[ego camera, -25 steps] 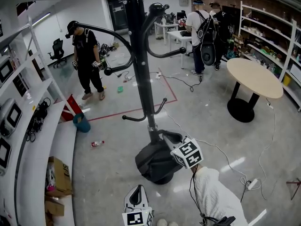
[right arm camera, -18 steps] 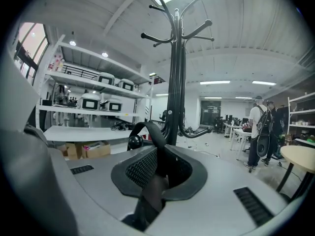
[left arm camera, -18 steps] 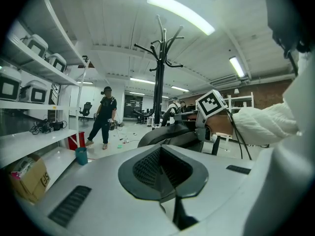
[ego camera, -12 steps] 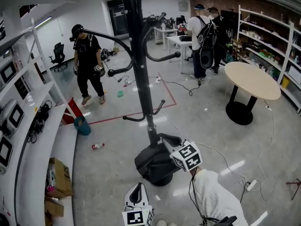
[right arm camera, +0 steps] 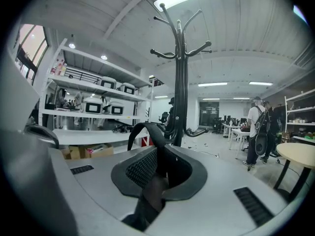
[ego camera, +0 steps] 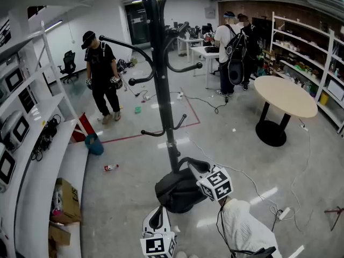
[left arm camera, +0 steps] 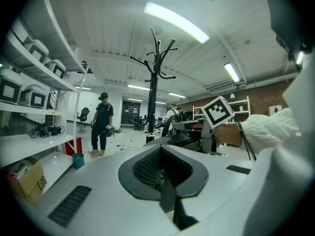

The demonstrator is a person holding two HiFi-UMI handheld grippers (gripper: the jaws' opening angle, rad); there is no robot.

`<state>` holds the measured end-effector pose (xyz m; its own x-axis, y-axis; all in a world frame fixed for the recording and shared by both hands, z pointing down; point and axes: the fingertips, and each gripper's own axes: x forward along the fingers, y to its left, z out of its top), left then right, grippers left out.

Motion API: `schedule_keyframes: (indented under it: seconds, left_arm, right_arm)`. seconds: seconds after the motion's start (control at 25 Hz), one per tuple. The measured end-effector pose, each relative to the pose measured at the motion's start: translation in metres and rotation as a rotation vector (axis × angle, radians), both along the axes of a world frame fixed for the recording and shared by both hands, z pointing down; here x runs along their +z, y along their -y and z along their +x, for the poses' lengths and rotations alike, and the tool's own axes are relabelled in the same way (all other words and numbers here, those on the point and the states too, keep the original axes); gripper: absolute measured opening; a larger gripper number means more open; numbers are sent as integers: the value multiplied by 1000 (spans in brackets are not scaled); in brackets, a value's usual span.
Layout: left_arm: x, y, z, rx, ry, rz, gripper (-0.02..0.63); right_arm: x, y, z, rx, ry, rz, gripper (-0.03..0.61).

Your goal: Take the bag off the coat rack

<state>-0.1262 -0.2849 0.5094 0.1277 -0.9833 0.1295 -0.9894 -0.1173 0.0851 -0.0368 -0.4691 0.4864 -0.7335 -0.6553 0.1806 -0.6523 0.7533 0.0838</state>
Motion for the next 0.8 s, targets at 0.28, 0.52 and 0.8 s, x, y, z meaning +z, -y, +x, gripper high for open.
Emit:
schedule_keyframes:
  seconds: [0.28, 0.52, 0.8]
  left_arm:
    - [-16, -4, 22, 31, -9, 35, 0]
    - [-29, -4, 44, 61, -22, 59, 0]
    - [-35, -15, 71, 82, -34, 71, 0]
  right_arm:
    - [-4, -38, 28, 48, 15, -8, 48]
    - [-5, -71, 54, 110, 36, -15, 48]
    - [-9, -113, 81, 152, 71, -11, 48]
